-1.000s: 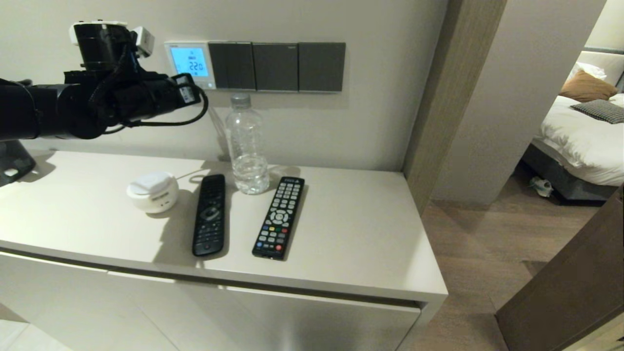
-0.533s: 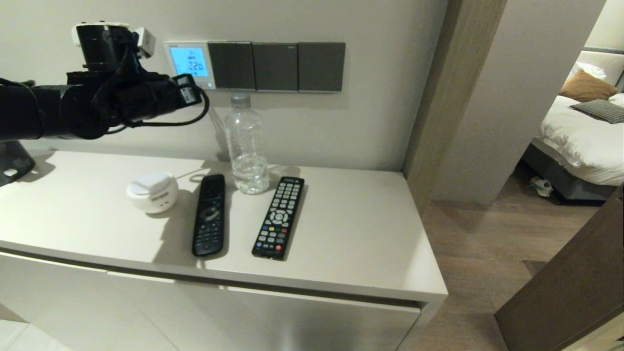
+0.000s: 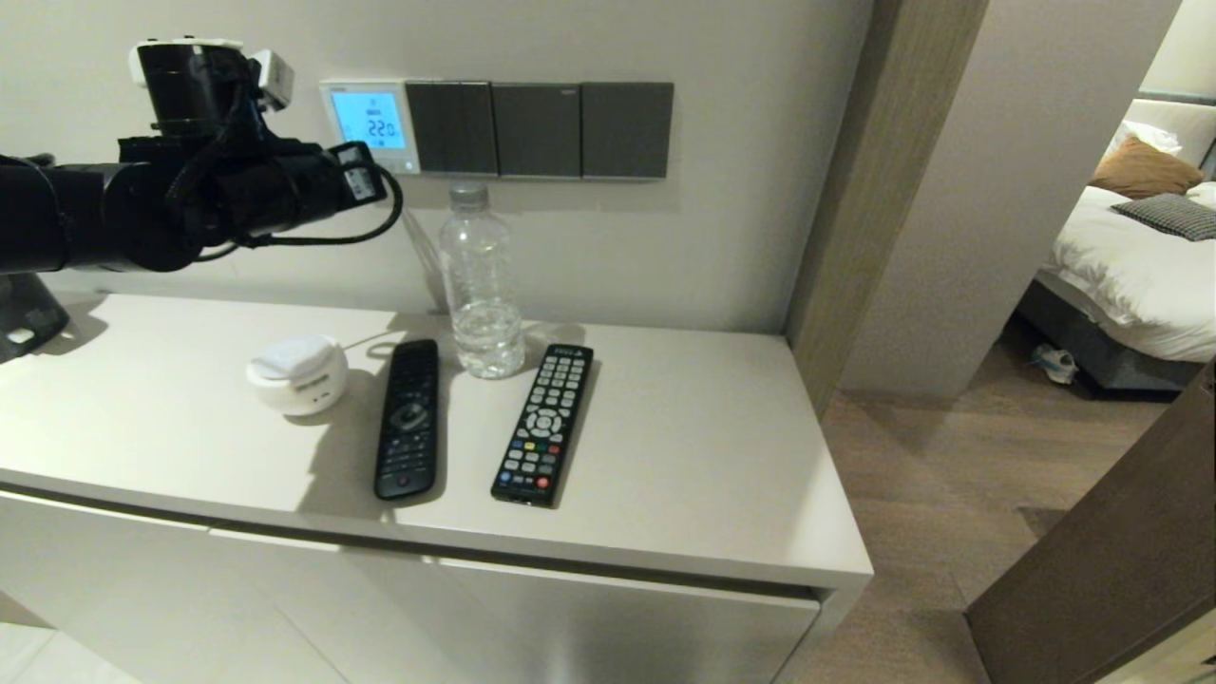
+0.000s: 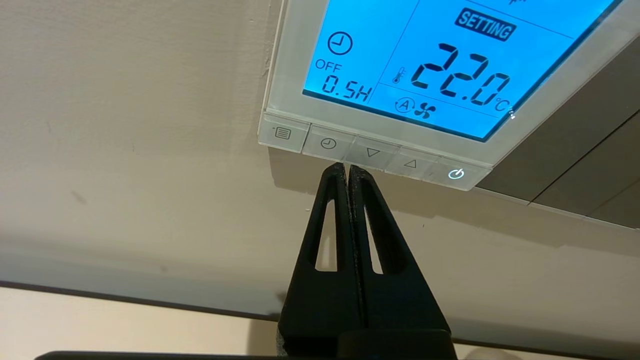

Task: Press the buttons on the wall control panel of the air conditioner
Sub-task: Press the temperature decrease button

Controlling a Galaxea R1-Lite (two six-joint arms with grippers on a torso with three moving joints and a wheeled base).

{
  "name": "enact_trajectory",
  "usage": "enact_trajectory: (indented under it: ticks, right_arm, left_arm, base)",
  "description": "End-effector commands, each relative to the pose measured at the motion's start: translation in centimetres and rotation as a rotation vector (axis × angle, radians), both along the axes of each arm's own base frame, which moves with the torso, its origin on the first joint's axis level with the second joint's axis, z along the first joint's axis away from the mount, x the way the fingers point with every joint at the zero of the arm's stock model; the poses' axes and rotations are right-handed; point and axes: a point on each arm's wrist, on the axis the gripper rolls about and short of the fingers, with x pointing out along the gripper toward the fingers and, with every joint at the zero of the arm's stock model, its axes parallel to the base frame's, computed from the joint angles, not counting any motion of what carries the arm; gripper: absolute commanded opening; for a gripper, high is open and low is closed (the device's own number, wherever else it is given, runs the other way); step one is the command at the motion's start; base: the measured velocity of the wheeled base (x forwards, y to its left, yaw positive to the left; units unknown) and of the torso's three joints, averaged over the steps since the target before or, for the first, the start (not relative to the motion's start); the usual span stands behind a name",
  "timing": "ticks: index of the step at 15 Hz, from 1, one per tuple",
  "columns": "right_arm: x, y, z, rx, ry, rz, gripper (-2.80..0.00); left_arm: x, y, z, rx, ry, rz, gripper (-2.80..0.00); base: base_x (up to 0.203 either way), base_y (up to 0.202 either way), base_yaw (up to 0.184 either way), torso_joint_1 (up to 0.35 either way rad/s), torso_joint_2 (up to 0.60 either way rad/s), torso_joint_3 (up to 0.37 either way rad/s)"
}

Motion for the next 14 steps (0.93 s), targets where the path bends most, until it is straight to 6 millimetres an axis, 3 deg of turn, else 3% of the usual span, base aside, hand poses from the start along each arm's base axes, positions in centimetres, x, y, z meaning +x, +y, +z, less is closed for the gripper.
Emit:
enact_trajectory:
  ticks: [1,14]
  right_arm:
    - [0.02,0.00,-0.04,0.000,0.003,0.000,-2.80]
    - [0.02,0.00,-0.04,0.000,0.003,0.000,-2.80]
  left_arm:
    - [-0.22,-0.02,0.27,-0.003,-0.007,-0.002,-2.80]
    - [0.26,-0.09,0.42,-0.008,-0.018,0.002,-2.80]
  base:
    - [0.000,0.000,0.000,0.000,0.00,0.000]
    - [0.000,0.000,0.000,0.000,0.00,0.000]
